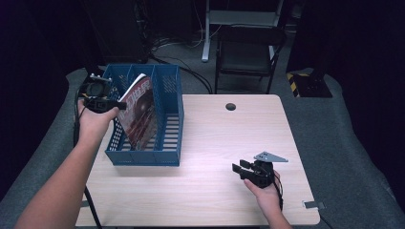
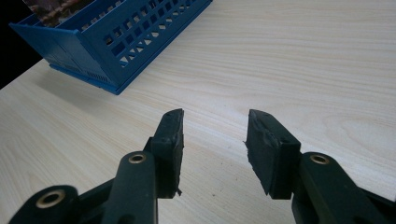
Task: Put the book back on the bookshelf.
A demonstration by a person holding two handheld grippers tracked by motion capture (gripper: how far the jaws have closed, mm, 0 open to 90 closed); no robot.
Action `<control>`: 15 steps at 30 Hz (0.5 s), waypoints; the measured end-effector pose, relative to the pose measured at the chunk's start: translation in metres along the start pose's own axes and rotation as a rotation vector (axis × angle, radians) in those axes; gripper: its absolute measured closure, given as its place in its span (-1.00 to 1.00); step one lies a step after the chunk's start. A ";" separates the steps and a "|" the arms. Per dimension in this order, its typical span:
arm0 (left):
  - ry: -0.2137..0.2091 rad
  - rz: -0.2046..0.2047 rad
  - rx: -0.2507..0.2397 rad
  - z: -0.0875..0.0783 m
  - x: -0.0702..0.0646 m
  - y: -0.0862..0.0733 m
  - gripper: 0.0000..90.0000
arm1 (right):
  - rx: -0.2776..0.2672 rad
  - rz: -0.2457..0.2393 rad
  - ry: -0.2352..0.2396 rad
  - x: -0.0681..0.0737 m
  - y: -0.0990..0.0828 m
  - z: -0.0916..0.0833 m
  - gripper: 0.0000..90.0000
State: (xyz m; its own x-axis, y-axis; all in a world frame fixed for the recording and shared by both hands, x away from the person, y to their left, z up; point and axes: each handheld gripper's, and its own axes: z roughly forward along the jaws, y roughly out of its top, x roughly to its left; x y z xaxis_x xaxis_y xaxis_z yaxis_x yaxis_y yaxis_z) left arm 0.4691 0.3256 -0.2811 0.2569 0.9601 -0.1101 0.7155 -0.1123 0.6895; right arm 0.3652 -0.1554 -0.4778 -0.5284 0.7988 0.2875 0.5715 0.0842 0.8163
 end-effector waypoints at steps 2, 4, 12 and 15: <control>0.000 -0.003 0.005 -0.001 0.000 0.003 0.87 | -0.001 0.000 0.000 0.000 0.000 0.000 0.25; 0.001 -0.011 0.001 -0.001 0.002 0.005 0.87 | 0.001 -0.002 0.002 0.000 0.000 0.000 0.25; 0.014 -0.090 -0.043 0.002 0.011 0.013 0.87 | -0.003 -0.005 0.005 -0.001 0.000 -0.001 0.25; 0.022 -0.097 -0.049 0.003 0.012 0.014 0.87 | -0.005 -0.006 0.006 -0.001 0.000 -0.001 0.25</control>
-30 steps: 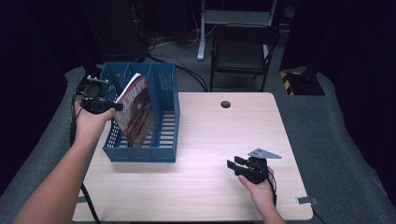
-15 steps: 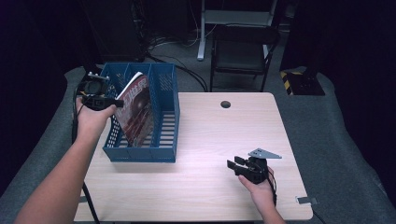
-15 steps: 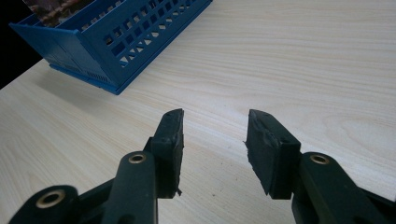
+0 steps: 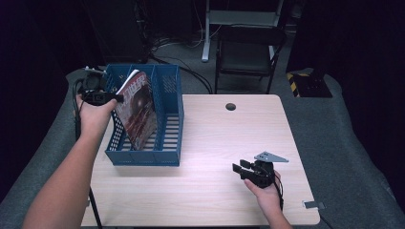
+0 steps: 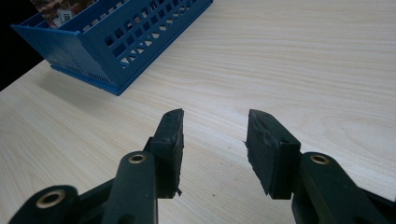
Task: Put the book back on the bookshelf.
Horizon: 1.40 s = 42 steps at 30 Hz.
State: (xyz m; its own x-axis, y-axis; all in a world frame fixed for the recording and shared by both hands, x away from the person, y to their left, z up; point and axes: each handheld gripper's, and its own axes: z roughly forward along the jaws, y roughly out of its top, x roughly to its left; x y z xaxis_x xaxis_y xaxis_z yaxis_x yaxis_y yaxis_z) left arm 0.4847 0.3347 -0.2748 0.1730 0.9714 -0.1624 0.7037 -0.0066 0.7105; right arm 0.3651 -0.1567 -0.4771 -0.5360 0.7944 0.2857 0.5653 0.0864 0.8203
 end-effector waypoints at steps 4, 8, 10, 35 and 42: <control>0.021 -0.013 -0.041 0.006 -0.002 0.004 0.87 | 0.002 0.001 0.000 0.000 0.000 0.000 0.25; 0.033 -0.023 -0.062 0.010 -0.004 0.005 0.87 | 0.000 0.002 0.002 -0.001 -0.001 0.000 0.25; 0.041 -0.027 -0.072 0.013 -0.004 0.004 0.87 | 0.003 0.000 0.000 -0.001 -0.001 0.000 0.25; 0.098 -0.013 -0.183 0.022 -0.005 -0.023 0.84 | 0.012 -0.003 0.003 0.000 -0.002 0.003 0.25; 0.059 -0.024 -0.136 0.020 -0.003 -0.024 0.64 | 0.019 0.000 -0.003 0.000 -0.002 0.003 0.25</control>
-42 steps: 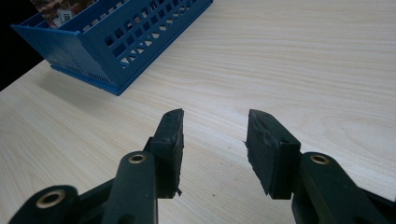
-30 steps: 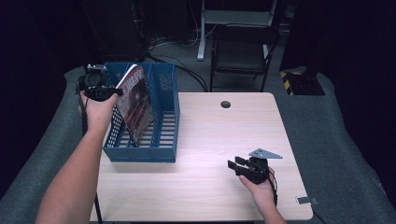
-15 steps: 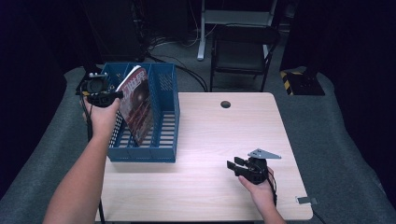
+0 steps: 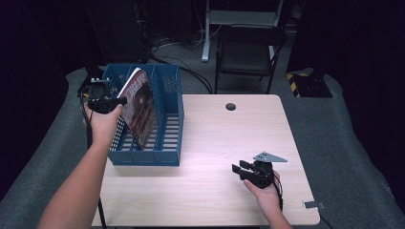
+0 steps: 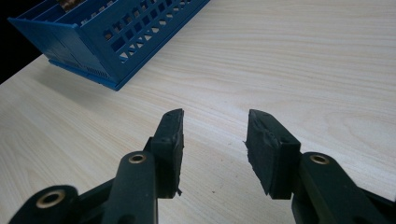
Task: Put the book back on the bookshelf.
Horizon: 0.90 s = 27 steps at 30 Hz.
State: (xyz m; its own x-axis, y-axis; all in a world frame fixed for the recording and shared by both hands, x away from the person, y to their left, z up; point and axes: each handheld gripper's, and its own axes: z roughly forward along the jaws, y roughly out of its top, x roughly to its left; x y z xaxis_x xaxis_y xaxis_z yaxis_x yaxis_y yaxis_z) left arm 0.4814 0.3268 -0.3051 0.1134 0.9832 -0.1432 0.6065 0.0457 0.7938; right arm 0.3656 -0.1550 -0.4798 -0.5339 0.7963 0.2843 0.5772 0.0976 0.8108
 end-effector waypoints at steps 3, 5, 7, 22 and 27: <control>-0.018 -0.011 0.006 -0.001 0.002 0.000 0.55 | -0.002 0.000 -0.001 0.000 0.000 0.000 0.25; -0.025 -0.014 0.008 -0.001 0.002 0.000 0.49 | 0.000 -0.003 0.001 0.000 0.000 0.000 0.25; -0.041 -0.014 0.010 0.000 0.000 0.000 0.44 | -0.001 -0.003 0.004 0.001 0.000 0.000 0.25; -0.068 -0.003 0.038 0.002 -0.004 0.002 0.18 | -0.003 -0.004 -0.001 -0.001 0.000 0.001 0.25; -0.066 -0.004 0.035 0.000 -0.002 0.003 0.12 | -0.002 -0.006 0.001 0.000 0.000 0.001 0.24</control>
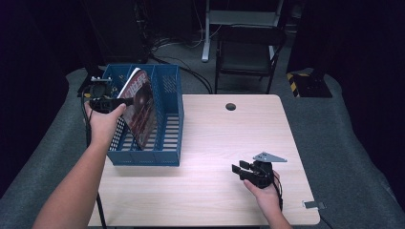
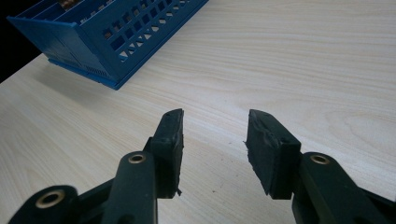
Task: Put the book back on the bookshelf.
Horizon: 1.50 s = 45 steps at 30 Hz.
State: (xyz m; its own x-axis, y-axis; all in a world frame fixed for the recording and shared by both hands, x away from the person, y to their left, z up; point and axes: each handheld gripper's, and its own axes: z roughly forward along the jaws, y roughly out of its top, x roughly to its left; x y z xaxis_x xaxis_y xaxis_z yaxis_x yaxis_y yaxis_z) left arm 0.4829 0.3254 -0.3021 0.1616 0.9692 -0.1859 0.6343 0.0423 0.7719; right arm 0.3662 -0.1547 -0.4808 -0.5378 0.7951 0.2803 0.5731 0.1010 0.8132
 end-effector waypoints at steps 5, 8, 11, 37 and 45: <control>0.004 -0.001 0.001 -0.004 0.001 0.002 0.04 | 0.000 0.002 -0.001 0.000 0.000 0.000 0.24; 0.007 0.010 0.003 -0.008 0.001 0.005 0.02 | 0.000 0.003 -0.002 0.000 0.000 -0.001 0.24; 0.002 0.010 0.012 -0.009 0.001 0.005 0.01 | -0.001 0.003 -0.004 -0.001 0.000 0.000 0.23; -0.050 0.101 0.020 -0.049 -0.007 0.021 0.00 | 0.005 0.013 -0.010 0.000 0.000 0.000 0.17; -0.087 0.149 0.029 -0.058 -0.020 0.021 0.00 | 0.009 0.009 -0.009 0.000 0.000 0.000 0.17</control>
State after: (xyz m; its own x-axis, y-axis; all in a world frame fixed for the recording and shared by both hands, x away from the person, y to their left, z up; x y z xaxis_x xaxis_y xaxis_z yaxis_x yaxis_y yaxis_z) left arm 0.4493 0.3213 -0.2468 0.3195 0.9395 -0.1236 0.6196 -0.1085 0.7773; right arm 0.3664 -0.1547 -0.4804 -0.5272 0.8012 0.2832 0.5837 0.0991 0.8059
